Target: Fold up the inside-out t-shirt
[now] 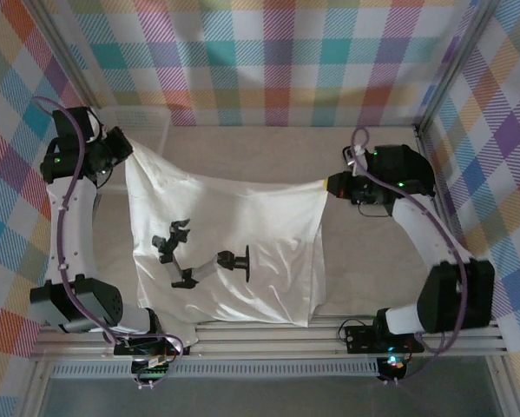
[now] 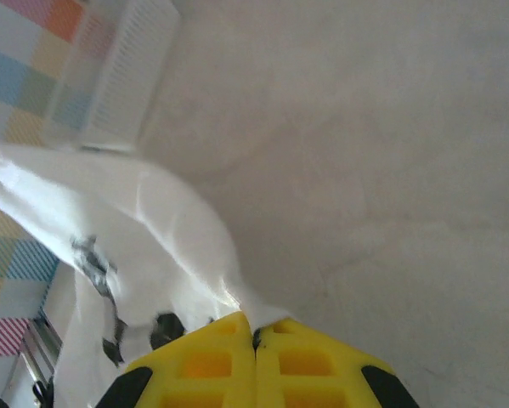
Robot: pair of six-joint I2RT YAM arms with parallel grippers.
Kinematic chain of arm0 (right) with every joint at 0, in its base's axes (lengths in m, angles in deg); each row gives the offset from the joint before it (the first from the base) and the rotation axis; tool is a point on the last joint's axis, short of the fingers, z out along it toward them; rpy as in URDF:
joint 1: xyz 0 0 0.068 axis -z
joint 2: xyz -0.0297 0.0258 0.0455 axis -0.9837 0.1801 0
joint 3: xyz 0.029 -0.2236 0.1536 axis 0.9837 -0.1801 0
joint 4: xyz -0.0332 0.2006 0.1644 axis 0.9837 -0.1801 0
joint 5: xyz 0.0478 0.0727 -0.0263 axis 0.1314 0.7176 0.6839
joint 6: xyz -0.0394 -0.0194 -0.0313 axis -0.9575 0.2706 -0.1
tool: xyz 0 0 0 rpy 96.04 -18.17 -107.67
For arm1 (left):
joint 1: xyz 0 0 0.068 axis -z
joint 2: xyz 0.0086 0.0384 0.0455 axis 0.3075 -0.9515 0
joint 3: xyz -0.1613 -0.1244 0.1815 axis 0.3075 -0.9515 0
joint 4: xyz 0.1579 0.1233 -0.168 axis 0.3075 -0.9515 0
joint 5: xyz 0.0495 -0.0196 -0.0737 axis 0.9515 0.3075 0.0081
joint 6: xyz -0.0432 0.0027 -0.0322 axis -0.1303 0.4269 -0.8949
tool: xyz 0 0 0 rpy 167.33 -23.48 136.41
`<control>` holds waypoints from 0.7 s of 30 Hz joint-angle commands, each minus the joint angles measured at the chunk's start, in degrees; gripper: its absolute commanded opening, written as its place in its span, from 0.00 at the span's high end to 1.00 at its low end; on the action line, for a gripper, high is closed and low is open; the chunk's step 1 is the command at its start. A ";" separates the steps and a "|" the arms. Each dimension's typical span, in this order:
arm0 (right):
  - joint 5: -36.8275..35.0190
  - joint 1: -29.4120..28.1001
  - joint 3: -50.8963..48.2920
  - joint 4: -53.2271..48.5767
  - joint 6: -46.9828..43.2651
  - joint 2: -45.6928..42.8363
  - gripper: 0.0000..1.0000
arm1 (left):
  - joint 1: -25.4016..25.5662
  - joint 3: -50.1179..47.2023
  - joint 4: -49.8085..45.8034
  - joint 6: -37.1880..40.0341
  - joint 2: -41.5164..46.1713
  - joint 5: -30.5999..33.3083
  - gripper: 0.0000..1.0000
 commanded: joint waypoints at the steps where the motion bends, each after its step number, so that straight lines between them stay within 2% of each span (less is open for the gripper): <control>1: 2.29 -0.79 -1.28 7.07 0.58 4.47 1.00 | 0.53 -2.05 6.10 -1.88 0.61 -2.22 1.00; 6: 4.62 -1.07 0.29 10.04 0.66 14.53 1.00 | 0.98 -3.80 7.16 -1.88 -0.26 -2.93 1.00; 11: 6.68 -1.11 4.41 11.79 0.70 22.24 0.95 | 1.14 -4.39 7.51 -1.52 -0.79 -3.01 1.00; 21: 7.13 -0.96 6.06 12.11 -2.93 25.77 0.80 | 1.23 -4.27 6.89 -0.62 -0.54 -2.93 1.00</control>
